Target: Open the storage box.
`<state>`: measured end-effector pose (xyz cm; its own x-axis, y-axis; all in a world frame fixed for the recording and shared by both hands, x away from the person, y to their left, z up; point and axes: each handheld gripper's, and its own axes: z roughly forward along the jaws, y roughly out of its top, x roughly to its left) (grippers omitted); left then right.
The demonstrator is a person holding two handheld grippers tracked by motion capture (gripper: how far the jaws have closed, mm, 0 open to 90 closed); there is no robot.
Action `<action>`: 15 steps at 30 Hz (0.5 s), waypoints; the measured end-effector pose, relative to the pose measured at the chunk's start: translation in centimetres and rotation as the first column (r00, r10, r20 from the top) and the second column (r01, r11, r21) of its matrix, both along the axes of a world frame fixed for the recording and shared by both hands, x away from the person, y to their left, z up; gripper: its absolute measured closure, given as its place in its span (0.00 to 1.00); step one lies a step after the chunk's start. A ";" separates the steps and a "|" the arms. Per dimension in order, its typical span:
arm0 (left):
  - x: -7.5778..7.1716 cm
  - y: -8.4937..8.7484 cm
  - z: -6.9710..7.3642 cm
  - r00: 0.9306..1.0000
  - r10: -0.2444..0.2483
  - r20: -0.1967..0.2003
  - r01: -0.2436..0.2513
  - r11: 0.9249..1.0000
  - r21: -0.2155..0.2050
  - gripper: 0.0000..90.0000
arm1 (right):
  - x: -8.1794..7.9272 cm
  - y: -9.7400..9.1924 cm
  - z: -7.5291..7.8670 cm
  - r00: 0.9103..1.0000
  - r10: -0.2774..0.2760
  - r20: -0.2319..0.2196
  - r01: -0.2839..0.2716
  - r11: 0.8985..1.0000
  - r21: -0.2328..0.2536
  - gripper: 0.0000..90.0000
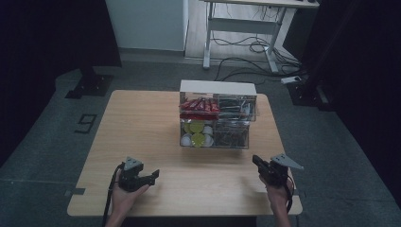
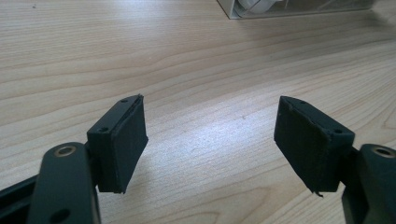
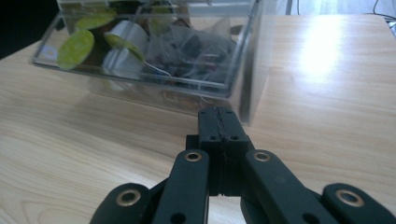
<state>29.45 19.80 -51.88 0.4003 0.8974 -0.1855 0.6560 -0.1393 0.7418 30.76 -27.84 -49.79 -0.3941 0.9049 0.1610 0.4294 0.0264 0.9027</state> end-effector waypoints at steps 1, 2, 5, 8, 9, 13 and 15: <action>0.0 0.0 0.0 1.000 0.000 0.000 0.000 1.000 0.000 0.28 | 0.0 0.1 0.1 1.000 0.005 -0.001 -0.005 1.000 -0.005 1.00; 0.0 0.0 0.0 1.000 -0.001 -0.001 0.001 1.000 0.000 0.28 | 0.0 0.3 0.2 1.000 0.007 0.001 -0.007 1.000 -0.002 1.00; 0.0 0.0 0.0 1.000 -0.001 -0.002 0.001 1.000 0.001 0.28 | 0.1 0.6 0.2 1.000 0.014 0.000 -0.014 1.000 -0.005 1.00; 0.1 -0.1 -0.1 1.000 -0.002 -0.005 0.002 1.000 0.004 0.28 | 0.2 1.3 0.2 1.000 0.029 -0.003 -0.029 1.000 -0.009 1.00; 0.1 -0.1 -0.2 1.000 -0.002 -0.006 0.002 1.000 0.004 0.28 | 0.3 1.5 0.2 0.999 0.032 -0.004 -0.032 0.999 -0.006 1.00; 0.1 -0.2 -0.2 1.000 -0.008 -0.011 0.008 1.000 0.009 0.28 | 0.4 2.0 0.2 0.999 0.044 -0.006 -0.044 0.999 -0.006 1.00; 0.1 -0.3 -0.3 1.000 -0.007 -0.012 0.007 1.000 0.011 0.28 | 0.6 2.3 0.2 0.999 0.051 -0.006 -0.051 0.999 -0.009 1.00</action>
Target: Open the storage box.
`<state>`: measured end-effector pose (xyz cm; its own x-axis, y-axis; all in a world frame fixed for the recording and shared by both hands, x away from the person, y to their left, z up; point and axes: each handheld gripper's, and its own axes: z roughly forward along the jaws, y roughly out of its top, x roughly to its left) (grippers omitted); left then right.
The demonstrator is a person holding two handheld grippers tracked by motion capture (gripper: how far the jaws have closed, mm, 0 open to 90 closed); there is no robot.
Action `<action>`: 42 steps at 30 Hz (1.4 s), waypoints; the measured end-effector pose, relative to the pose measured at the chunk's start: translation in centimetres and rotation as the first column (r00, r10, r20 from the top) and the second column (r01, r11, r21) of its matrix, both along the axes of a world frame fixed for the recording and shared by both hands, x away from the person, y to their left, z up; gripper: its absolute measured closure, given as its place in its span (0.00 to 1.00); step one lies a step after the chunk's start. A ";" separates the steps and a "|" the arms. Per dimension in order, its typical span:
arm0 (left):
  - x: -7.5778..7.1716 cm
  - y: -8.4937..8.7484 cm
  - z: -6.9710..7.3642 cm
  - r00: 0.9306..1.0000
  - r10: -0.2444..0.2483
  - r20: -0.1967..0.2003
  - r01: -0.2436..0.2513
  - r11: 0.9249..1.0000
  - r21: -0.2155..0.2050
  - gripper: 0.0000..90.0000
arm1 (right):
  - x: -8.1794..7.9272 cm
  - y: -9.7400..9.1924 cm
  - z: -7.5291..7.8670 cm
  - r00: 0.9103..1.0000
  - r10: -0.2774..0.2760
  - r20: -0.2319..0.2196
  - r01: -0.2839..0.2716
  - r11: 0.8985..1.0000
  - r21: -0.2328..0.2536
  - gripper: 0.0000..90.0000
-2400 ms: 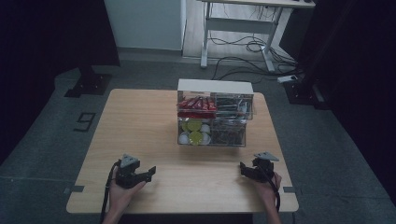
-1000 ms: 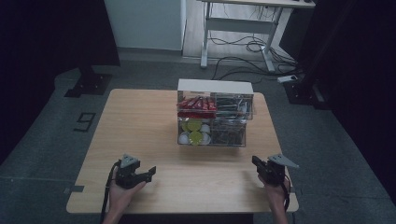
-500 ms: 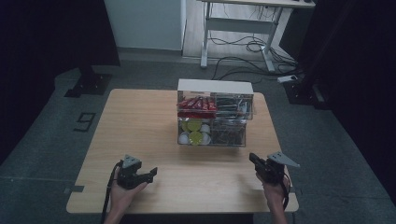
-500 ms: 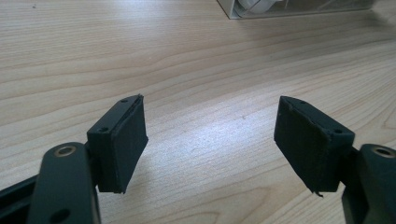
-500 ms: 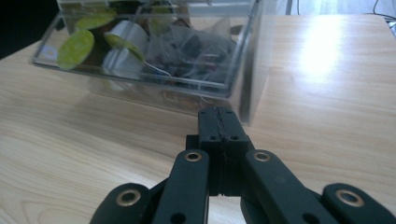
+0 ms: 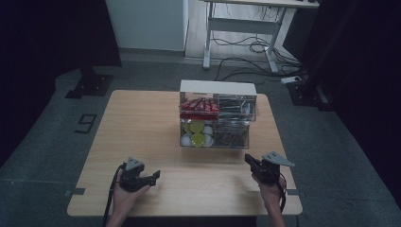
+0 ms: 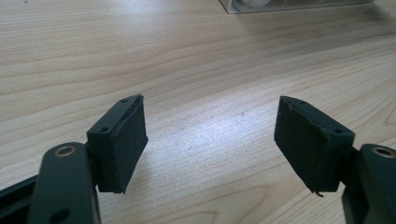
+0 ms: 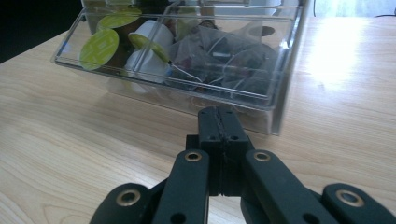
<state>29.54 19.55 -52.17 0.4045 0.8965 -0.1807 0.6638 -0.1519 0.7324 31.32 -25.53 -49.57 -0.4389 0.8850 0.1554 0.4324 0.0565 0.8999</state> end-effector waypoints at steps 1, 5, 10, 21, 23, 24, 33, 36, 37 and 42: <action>0.0 0.0 0.0 1.000 0.000 0.000 0.000 1.000 0.000 0.28 | 0.0 0.0 0.0 1.000 0.000 0.000 0.000 1.000 0.000 1.00; 0.0 0.0 -0.1 1.000 0.001 -0.002 -0.001 1.000 0.000 0.28 | 0.3 0.6 -0.1 1.000 0.010 -0.003 -0.010 1.000 -0.006 1.00; 0.1 0.1 -0.2 1.000 0.006 -0.006 -0.006 1.000 -0.002 0.28 | 0.6 0.9 -0.1 1.000 0.010 -0.006 -0.010 1.000 0.000 1.00; 0.1 0.2 -0.1 1.000 0.006 -0.008 -0.006 1.000 -0.003 0.28 | 1.6 1.9 -0.2 1.000 0.022 -0.005 -0.022 1.000 0.000 1.00; 0.1 0.2 -0.2 1.000 0.008 -0.009 -0.008 1.000 -0.002 0.28 | 1.9 2.1 -0.3 1.000 0.024 -0.015 -0.024 1.000 0.006 1.00; 0.1 0.2 -0.2 1.000 0.009 -0.011 -0.009 1.000 -0.002 0.28 | 2.0 2.2 -0.4 0.999 0.025 -0.021 -0.025 1.000 0.006 1.00; 0.2 0.3 -0.3 1.000 0.008 -0.016 -0.008 1.000 -0.007 0.28 | 2.9 3.0 -1.7 0.998 0.037 -0.054 -0.038 0.999 -0.020 1.00; 0.2 0.3 -0.3 1.000 0.007 -0.019 -0.007 1.000 -0.005 0.28 | 3.2 3.2 -2.0 0.998 0.036 -0.057 -0.038 0.999 -0.027 1.00; 0.2 0.3 -0.3 1.000 0.007 -0.019 -0.007 1.000 -0.005 0.28 | 3.3 3.3 -2.1 0.998 0.036 -0.060 -0.038 0.999 -0.029 1.00; 0.2 0.3 -0.3 1.000 0.009 -0.017 -0.009 1.000 -0.007 0.28 | 3.9 3.5 -2.5 0.997 0.031 -0.068 -0.033 0.999 -0.036 1.00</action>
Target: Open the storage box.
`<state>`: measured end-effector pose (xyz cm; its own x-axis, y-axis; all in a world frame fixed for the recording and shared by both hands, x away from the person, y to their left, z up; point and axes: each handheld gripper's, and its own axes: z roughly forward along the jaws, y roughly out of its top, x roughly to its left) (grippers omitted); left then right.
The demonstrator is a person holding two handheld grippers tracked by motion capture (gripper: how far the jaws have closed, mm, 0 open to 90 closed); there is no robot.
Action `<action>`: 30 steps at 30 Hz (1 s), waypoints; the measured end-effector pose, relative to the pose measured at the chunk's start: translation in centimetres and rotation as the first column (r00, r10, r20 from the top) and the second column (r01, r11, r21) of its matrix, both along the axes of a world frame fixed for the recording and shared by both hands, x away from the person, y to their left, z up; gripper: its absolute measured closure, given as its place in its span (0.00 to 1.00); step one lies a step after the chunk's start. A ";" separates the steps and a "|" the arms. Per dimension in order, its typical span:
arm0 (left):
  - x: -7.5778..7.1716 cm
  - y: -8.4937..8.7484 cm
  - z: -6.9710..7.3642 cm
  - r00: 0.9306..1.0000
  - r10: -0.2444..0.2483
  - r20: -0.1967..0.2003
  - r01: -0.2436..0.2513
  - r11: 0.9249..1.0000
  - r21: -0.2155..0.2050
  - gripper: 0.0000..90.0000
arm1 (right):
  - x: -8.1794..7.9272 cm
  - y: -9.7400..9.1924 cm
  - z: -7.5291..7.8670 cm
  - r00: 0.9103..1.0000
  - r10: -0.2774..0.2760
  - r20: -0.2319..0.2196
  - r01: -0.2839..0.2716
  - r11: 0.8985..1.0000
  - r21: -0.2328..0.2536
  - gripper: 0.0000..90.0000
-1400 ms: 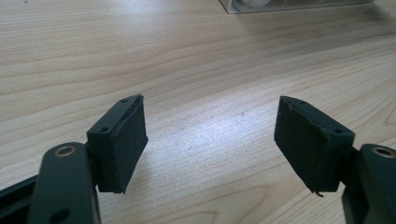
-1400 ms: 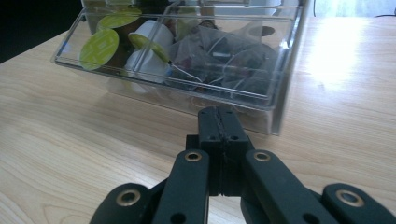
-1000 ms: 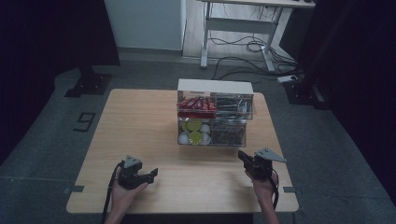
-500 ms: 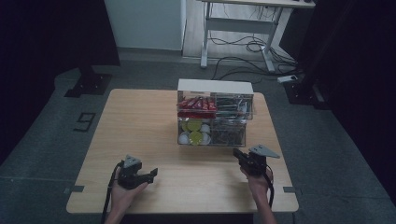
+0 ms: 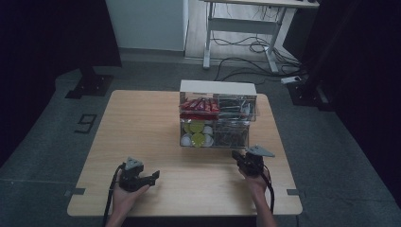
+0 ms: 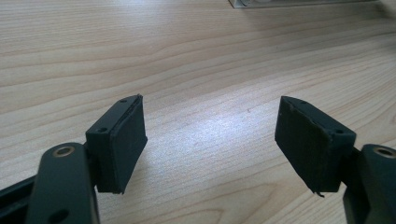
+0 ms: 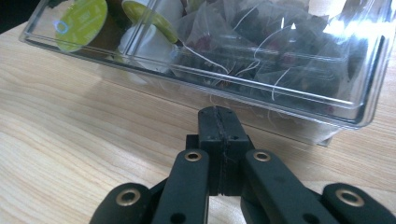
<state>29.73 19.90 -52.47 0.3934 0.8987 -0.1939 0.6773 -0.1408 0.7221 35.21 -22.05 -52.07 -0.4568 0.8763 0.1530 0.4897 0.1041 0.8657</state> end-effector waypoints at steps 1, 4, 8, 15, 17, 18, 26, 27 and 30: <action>0.0 0.0 0.0 1.000 0.000 0.000 0.000 1.000 0.000 0.28 | 0.0 0.0 0.0 1.000 0.000 0.000 0.000 1.000 0.000 1.00; 0.0 0.0 0.0 1.000 0.002 0.000 -0.002 1.000 0.004 0.28 | 0.4 0.1 -0.3 1.000 -0.004 -0.004 0.004 1.000 -0.007 1.00; 0.0 -0.1 -0.1 1.000 0.001 -0.001 -0.001 1.000 0.007 0.28 | 0.8 0.0 -0.4 1.000 -0.011 -0.006 0.011 1.000 -0.005 1.00; 0.0 -0.1 -0.1 1.000 0.000 -0.001 0.000 1.000 0.009 0.28 | 0.6 -0.4 -0.1 1.000 -0.019 0.004 0.019 1.000 -0.003 1.00; 0.0 -0.1 -0.1 1.000 -0.001 -0.001 0.001 1.000 0.009 0.28 | 0.6 -0.5 0.0 1.000 -0.023 0.004 0.023 1.000 -0.006 1.00; 0.0 -0.1 -0.1 1.000 -0.001 0.000 0.001 1.000 0.008 0.28 | 0.6 -0.5 0.0 1.000 -0.023 0.003 0.023 1.000 -0.006 1.00; 0.0 0.0 0.0 1.000 -0.013 -0.007 0.013 1.000 -0.021 0.28 | 0.4 -0.6 0.1 1.000 -0.022 0.004 0.022 1.000 0.000 1.00; 0.0 -0.1 0.0 1.000 -0.012 -0.005 0.012 1.000 -0.016 0.28 | 0.3 -0.6 0.1 1.000 -0.022 0.004 0.022 1.000 -0.001 1.00; -0.1 -0.1 0.1 1.000 -0.009 -0.004 0.009 1.000 -0.008 0.28 | 0.3 -0.6 0.2 1.000 -0.020 0.004 0.020 1.000 -0.002 0.99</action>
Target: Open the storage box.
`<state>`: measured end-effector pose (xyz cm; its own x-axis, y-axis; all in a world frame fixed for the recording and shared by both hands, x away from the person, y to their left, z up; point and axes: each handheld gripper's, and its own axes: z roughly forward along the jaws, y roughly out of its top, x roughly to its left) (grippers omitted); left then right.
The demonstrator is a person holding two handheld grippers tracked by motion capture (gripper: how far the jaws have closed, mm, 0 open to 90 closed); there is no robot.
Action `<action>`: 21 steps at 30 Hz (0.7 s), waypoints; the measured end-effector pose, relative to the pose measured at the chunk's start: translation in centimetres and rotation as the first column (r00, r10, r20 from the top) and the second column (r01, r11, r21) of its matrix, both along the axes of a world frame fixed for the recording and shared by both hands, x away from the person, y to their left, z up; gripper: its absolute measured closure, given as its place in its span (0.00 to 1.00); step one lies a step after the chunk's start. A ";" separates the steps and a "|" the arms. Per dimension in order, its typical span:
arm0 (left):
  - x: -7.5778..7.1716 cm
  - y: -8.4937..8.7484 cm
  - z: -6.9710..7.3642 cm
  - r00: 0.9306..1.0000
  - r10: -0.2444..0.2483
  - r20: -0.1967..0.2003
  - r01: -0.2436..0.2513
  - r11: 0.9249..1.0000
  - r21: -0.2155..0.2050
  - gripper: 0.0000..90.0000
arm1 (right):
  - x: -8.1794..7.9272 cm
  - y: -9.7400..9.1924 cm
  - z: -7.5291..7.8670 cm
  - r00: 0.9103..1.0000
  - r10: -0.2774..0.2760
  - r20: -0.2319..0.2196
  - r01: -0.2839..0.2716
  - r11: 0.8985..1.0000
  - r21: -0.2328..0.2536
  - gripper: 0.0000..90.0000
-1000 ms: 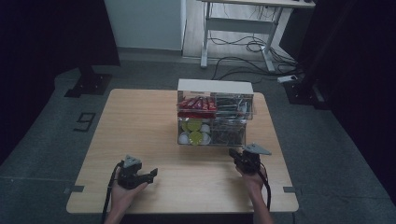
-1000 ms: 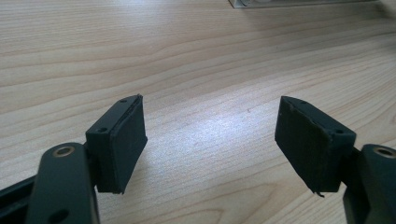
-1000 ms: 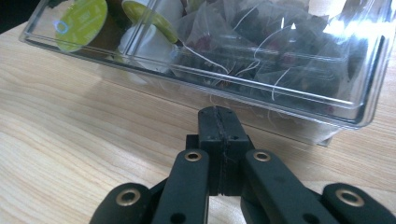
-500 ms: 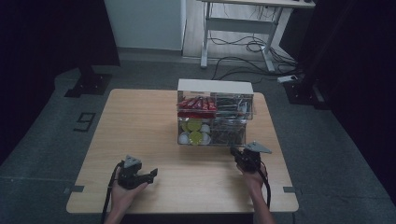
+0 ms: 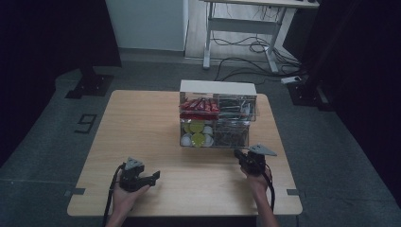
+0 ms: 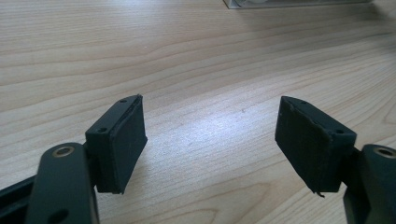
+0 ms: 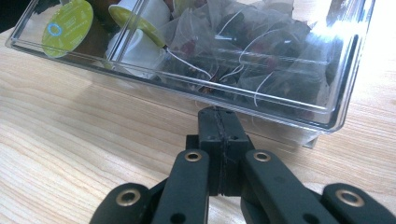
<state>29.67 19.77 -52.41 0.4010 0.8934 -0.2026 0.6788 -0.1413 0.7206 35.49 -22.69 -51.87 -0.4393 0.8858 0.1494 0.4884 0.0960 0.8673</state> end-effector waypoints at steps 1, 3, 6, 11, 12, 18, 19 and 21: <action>0.0 0.0 0.0 1.000 -0.001 0.001 0.001 1.000 0.000 0.28 | -0.1 0.0 0.0 1.000 0.001 0.002 -0.001 1.000 0.001 1.00; 0.0 0.0 0.0 1.000 -0.002 0.001 0.002 1.000 0.000 0.27 | -0.1 0.0 0.1 1.000 0.001 0.004 -0.001 1.000 0.002 1.00; 0.0 -0.1 0.0 1.000 -0.003 0.000 0.003 1.000 0.002 0.27 | -0.2 -0.1 0.3 1.000 -0.003 0.015 0.002 1.000 0.007 1.00; 0.0 -0.1 -0.1 1.000 -0.006 -0.004 0.006 1.000 0.003 0.27 | -0.2 -0.2 0.2 1.000 -0.006 0.016 0.006 1.000 0.008 1.00; 0.1 -0.1 -0.1 1.000 -0.006 -0.005 0.006 1.000 0.005 0.27 | -0.2 -0.2 0.2 1.000 -0.007 0.016 0.007 1.000 0.008 1.00; 0.0 -0.2 -0.1 1.000 -0.007 -0.005 0.007 1.000 0.006 0.27 | -0.2 -0.2 0.2 1.000 -0.012 0.029 0.012 1.000 0.004 1.00; 0.0 -0.2 -0.1 1.000 -0.007 -0.005 0.007 1.000 0.007 0.27 | -0.2 -0.2 0.3 0.999 -0.015 0.033 0.015 1.000 0.004 1.00; 0.1 -0.2 -0.1 1.000 -0.007 -0.005 0.007 1.000 0.007 0.27 | -0.3 -0.3 0.4 0.999 -0.018 0.041 0.017 1.000 0.006 1.00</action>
